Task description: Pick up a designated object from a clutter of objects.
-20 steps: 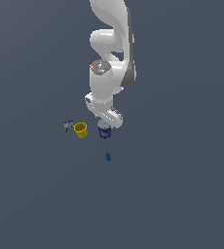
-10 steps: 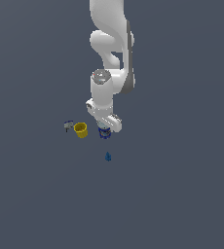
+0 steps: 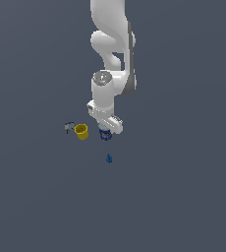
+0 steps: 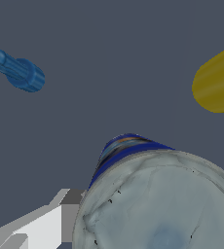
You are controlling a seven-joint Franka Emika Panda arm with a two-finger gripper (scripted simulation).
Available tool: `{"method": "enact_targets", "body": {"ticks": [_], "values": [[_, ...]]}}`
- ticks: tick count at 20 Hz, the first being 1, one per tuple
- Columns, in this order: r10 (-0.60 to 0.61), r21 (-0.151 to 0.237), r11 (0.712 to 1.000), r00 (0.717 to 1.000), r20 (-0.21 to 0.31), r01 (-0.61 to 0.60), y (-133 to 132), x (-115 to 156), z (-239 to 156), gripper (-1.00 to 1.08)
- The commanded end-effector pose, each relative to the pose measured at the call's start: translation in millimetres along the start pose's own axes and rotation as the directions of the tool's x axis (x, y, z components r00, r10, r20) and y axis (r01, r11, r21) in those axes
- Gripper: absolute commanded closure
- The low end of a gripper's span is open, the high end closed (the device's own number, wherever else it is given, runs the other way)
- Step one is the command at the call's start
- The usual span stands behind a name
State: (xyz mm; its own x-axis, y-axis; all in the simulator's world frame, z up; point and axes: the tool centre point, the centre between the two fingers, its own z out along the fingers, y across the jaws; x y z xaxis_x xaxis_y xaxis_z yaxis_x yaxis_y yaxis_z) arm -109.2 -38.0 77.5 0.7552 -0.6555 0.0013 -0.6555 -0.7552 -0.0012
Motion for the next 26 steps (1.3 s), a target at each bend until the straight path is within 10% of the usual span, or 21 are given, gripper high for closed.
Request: {"method": "enact_targets", "body": {"ticks": [1, 26], "values": [[0.001, -0.001, 1.000, 1.000, 0.001, -0.001, 0.9, 0.2, 1.2, 1.08], [0.000, -0.001, 1.000, 1.000, 0.000, 0.000, -15.3, 52.0, -105.8, 1.08]]}}
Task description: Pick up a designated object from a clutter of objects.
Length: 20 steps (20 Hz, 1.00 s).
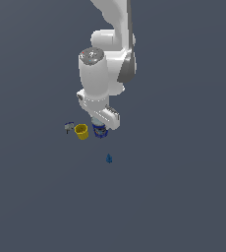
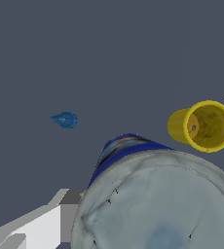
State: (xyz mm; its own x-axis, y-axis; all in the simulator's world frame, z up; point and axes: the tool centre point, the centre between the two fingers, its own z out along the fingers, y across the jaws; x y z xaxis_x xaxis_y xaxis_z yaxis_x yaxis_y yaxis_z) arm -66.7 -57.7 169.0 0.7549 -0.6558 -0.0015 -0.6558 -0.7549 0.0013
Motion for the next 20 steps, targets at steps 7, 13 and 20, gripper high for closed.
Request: {"method": "enact_targets", "body": {"ticks": [7, 13, 20], "values": [[0.000, 0.002, 1.000, 1.000, -0.002, 0.000, -11.7, 37.5, -74.9, 1.08], [0.000, 0.002, 1.000, 1.000, -0.002, 0.000, -20.4, 63.9, -125.4, 1.08], [0.000, 0.002, 1.000, 1.000, -0.002, 0.000, -29.6, 90.6, -174.2, 1.08]]}}
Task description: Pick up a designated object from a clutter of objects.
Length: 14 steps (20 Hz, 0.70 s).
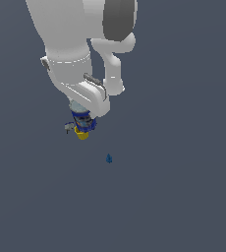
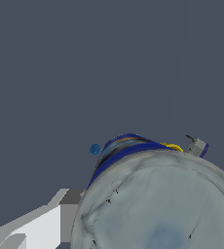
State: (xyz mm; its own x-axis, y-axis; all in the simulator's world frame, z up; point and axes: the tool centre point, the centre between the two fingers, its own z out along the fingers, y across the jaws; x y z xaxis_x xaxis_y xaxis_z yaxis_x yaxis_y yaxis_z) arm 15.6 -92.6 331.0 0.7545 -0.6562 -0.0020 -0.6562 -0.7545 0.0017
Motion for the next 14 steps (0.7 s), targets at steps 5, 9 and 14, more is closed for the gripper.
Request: {"method": "enact_targets", "body": {"ticks": [5, 9, 14], "values": [[0.000, 0.002, 1.000, 1.000, -0.002, 0.000, -7.2, 19.5, -35.4, 1.08], [0.000, 0.002, 1.000, 1.000, -0.002, 0.000, -9.9, 26.9, -47.8, 1.08], [0.000, 0.002, 1.000, 1.000, -0.002, 0.000, -11.9, 32.1, -56.2, 1.08]]}}
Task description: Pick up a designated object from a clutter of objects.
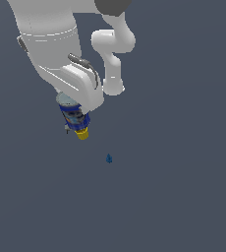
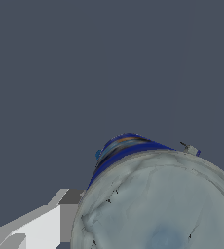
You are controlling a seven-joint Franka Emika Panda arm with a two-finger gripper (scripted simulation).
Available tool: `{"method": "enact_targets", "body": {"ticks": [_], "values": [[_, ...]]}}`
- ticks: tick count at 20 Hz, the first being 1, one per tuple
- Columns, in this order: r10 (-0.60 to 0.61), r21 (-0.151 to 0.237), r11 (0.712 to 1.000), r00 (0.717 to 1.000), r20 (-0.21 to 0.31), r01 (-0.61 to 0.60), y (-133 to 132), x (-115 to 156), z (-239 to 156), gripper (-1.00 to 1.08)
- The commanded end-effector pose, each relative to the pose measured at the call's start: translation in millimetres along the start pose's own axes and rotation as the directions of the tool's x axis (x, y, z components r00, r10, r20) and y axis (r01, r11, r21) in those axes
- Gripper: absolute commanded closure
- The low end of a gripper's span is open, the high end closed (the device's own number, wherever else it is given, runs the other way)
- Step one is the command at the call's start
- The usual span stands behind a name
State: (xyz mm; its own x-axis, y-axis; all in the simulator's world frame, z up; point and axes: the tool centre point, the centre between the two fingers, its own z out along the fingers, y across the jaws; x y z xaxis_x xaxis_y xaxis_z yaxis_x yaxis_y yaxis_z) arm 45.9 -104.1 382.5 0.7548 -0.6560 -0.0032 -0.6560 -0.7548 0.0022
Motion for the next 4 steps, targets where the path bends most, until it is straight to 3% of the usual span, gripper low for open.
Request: {"method": "enact_targets", "body": {"ticks": [1, 4], "values": [[0.000, 0.002, 1.000, 1.000, -0.003, 0.000, -1.0, 2.3, -5.4, 1.08], [0.000, 0.002, 1.000, 1.000, -0.003, 0.000, -1.4, 3.0, -6.1, 1.08]]}}
